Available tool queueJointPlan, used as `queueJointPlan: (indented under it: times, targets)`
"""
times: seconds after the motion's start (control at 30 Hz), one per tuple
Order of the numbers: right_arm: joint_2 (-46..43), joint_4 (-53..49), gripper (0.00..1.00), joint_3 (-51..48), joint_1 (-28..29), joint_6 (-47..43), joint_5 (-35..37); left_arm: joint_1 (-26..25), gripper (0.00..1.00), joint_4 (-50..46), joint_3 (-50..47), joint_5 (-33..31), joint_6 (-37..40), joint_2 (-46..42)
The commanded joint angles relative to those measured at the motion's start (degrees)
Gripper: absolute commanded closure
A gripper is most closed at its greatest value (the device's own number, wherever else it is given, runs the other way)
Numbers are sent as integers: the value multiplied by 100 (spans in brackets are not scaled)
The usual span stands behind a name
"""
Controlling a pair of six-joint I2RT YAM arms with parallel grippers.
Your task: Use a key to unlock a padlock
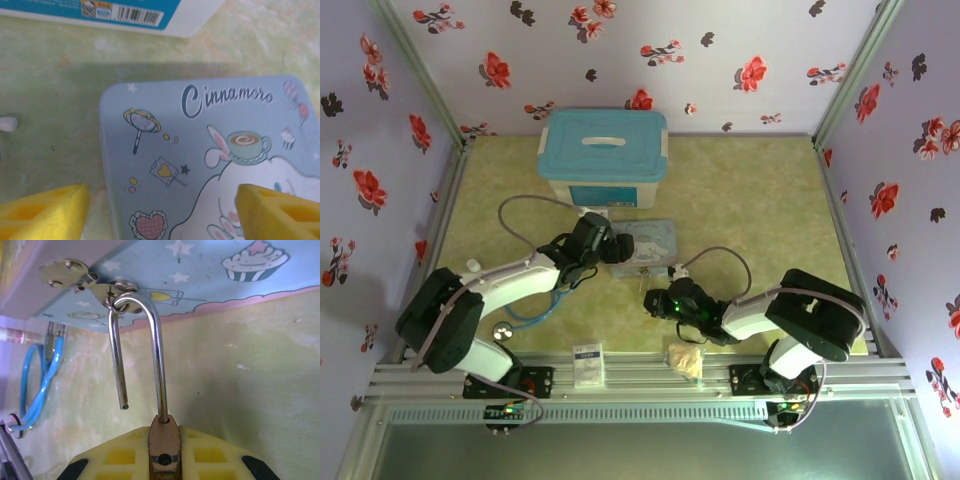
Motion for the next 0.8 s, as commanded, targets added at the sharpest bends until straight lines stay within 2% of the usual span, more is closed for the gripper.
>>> queueJointPlan:
  times: [0.0,0.07,0.3,0.4,0.63,0.77]
  targets:
    - [385,757,92,-51,95,420,361,-15,29,-97,219,84,311,170]
    - [568,932,92,-14,187,575,589,-21,30,-227,248,-17,315,247]
    - [1637,2481,96,20,548,1200,1390,-57,31,-168,2,-53,315,402]
    - [2106,3109,97,-35,678,1433,1890,-69,36,-132,-96,-53,339,461]
    - [2410,3360,100,-190,791,1760,2655,-68,42,-133,-199,-80,412,475]
    - [2713,3715,100,-95,812,2045,2794,-65,43,-121,-198,-81,426,529]
